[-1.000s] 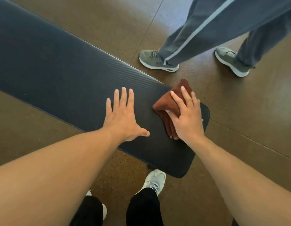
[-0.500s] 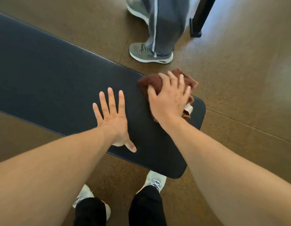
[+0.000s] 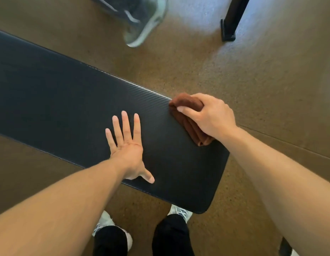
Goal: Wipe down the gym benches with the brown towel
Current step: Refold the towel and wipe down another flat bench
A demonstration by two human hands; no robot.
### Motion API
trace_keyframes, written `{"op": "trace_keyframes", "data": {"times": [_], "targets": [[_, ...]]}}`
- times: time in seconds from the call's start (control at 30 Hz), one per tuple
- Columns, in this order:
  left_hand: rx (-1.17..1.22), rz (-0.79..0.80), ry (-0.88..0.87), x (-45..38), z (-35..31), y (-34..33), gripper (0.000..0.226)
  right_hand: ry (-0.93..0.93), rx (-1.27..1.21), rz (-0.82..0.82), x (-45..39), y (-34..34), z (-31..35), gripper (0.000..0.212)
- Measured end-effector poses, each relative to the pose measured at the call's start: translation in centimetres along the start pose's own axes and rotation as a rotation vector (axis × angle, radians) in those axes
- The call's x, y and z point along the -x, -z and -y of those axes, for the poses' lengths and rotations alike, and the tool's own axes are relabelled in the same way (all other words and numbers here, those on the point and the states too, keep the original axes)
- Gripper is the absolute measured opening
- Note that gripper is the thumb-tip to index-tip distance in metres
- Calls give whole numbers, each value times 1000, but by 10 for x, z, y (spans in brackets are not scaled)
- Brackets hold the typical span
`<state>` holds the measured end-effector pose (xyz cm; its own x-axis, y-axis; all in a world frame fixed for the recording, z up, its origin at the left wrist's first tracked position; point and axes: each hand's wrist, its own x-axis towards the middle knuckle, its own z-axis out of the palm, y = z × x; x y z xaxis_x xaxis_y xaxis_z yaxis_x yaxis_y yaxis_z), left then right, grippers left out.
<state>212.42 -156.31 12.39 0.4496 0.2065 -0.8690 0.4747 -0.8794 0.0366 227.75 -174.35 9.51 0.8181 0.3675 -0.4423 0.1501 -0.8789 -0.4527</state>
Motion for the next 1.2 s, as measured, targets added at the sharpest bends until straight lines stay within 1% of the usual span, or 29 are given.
{"op": "trace_keyframes", "data": {"times": [0.07,0.17,0.23,0.33,0.4,0.47,0.57,0.67,0.73,0.9,0.97,1.03,1.13,1.2], "targets": [[-1,-1,-17,-1,1,-1,183,5,22,-28,3,-1,-3,61],[2,-3,-31,-4,4,-1,182,26,23,-44,-12,-11,24,56],[14,1,-35,-4,4,-1,180,101,-9,-2,-33,-23,56,53],[37,14,-31,-5,5,-1,180,232,-34,113,-69,-45,110,51],[50,20,-29,-6,5,-1,179,285,-40,144,-83,-53,131,50],[56,12,-32,-5,5,0,179,319,-30,152,-84,-49,131,51],[45,-1,-37,-3,6,-1,180,309,3,149,-71,-32,100,55],[21,-24,-34,-1,6,-1,179,192,-11,139,-43,-13,53,56],[16,-38,-29,0,6,-1,180,127,-18,82,-17,-4,23,55],[22,-54,-37,6,5,-2,183,-79,-18,-292,49,-18,-19,56],[21,-70,-52,8,6,-4,183,-184,-98,-409,72,-32,-25,56],[15,-91,-61,10,6,-5,182,-333,-250,-502,100,-51,-27,59],[-5,-119,-75,12,8,-8,181,-600,-524,-638,155,-88,-16,63],[-14,-124,-86,12,9,-9,181,-721,-602,-699,194,-115,-1,62]]}}
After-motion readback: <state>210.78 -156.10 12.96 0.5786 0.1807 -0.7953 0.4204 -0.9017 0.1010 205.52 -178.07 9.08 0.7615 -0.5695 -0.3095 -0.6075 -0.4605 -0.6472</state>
